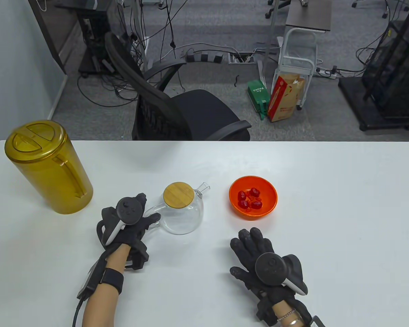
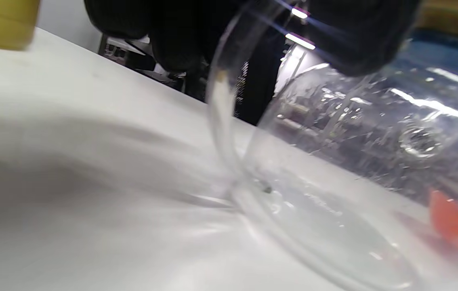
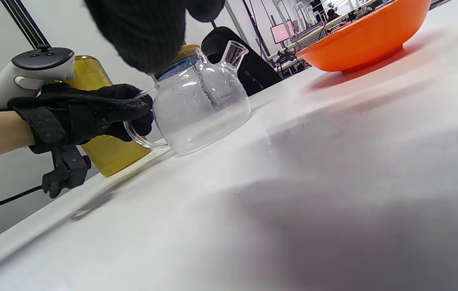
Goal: Make wolfberry and red date tea
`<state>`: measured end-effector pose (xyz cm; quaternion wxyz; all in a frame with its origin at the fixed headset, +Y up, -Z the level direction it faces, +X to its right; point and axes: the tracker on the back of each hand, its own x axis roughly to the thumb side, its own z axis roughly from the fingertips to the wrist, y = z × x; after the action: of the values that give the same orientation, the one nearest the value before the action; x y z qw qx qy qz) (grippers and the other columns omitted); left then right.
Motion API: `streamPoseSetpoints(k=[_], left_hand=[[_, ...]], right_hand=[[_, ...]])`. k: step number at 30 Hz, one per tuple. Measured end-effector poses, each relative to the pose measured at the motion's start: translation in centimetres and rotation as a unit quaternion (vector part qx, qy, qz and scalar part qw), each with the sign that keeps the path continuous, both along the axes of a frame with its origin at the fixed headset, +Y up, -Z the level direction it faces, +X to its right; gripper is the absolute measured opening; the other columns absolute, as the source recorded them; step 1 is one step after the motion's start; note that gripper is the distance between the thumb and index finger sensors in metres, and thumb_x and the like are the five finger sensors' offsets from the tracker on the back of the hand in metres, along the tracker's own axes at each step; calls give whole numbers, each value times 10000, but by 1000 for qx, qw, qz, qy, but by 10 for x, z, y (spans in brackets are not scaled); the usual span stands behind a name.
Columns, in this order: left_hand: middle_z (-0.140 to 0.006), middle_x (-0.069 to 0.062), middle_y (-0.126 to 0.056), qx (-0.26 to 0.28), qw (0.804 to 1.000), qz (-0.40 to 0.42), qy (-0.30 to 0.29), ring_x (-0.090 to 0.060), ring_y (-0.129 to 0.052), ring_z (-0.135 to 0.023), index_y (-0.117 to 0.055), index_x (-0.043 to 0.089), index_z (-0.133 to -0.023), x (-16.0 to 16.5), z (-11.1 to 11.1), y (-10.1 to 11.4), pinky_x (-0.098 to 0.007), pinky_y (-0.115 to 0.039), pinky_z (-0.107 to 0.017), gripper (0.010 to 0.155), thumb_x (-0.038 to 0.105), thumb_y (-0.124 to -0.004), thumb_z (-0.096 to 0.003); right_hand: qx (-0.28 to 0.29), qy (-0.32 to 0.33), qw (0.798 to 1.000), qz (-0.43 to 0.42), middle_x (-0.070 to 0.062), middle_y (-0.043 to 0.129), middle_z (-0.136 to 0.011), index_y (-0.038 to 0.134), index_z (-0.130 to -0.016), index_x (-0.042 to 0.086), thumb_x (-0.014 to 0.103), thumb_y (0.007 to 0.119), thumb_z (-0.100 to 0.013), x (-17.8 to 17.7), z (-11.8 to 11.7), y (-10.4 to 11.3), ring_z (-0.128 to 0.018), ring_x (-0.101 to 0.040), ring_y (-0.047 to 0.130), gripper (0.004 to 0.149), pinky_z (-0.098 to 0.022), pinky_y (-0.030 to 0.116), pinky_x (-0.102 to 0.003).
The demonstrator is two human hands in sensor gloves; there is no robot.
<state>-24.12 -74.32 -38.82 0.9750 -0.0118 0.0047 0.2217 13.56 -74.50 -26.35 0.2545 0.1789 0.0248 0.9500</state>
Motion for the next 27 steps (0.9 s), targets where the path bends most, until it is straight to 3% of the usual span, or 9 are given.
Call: streamPoseSetpoints(k=[2, 4, 7, 9, 12, 17, 22, 27], left_hand=[[-912, 33, -858, 4, 999, 34, -32, -223, -923, -822, -639, 318, -957, 2, -3, -2, -461, -769, -669, 513, 475, -792, -493], [-834, 19, -879, -9, 996, 80, -33, -212, -939, -730, -659, 291, -931, 3, -5, -5, -455, -795, -626, 480, 425, -809, -495], [-655, 44, -860, -33, 988, 134, -69, -156, -908, -554, -667, 283, -859, 6, -7, -13, -438, -792, -579, 471, 501, -799, -463], [-557, 29, -862, -5, 983, 172, -64, -166, -897, -453, -707, 227, -809, 12, -5, -16, -451, -801, -524, 475, 517, -785, -442], [-501, 40, -867, 30, 982, 166, -88, -144, -902, -372, -718, 184, -787, 21, 7, -14, -438, -829, -453, 475, 532, -748, -466], [-462, 35, -880, 91, 968, 176, -153, -134, -919, -316, -737, 141, -766, 29, 42, 9, -434, -857, -374, 469, 519, -750, -490], [-456, 36, -885, 104, 964, 161, -183, -131, -924, -308, -743, 133, -762, 31, 76, 26, -430, -861, -361, 468, 518, -750, -497], [-450, 39, -888, 86, 962, 153, -211, -126, -928, -302, -748, 132, -758, 38, 98, 18, -426, -866, -356, 465, 519, -750, -500]], right_hand=[[-2, -1, 1000, -1, -46, 210, -1235, 387, -1152, 220, 436, 789, -539, 1, 0, 0, -1082, -273, 48, 764, -787, 163, -540], [-8, -2, 1000, -5, -48, 211, -1236, 390, -1152, 219, 435, 789, -539, 1, -1, 0, -1083, -274, 50, 763, -786, 165, -542], [-11, -2, 1000, -5, -47, 208, -1236, 389, -1153, 218, 435, 789, -540, 0, -1, 0, -1082, -273, 47, 763, -785, 164, -542], [-10, -2, 1000, -3, -46, 208, -1236, 389, -1153, 219, 436, 789, -541, 1, -1, 0, -1082, -274, 46, 763, -786, 163, -542], [-11, -3, 1000, -9, -48, 209, -1235, 390, -1152, 220, 436, 789, -540, 2, -1, -1, -1082, -274, 46, 762, -786, 163, -542], [-8, -2, 1000, -12, -46, 209, -1235, 389, -1153, 219, 436, 789, -540, 4, -1, 0, -1082, -274, 46, 763, -786, 164, -542], [-6, -6, 1000, -18, -47, 208, -1235, 389, -1153, 219, 435, 790, -540, 6, -1, 1, -1081, -274, 45, 763, -786, 164, -542], [-3, -5, 1000, -19, -48, 209, -1235, 391, -1153, 218, 435, 789, -541, 6, -1, 1, -1081, -275, 48, 761, -786, 168, -543]])
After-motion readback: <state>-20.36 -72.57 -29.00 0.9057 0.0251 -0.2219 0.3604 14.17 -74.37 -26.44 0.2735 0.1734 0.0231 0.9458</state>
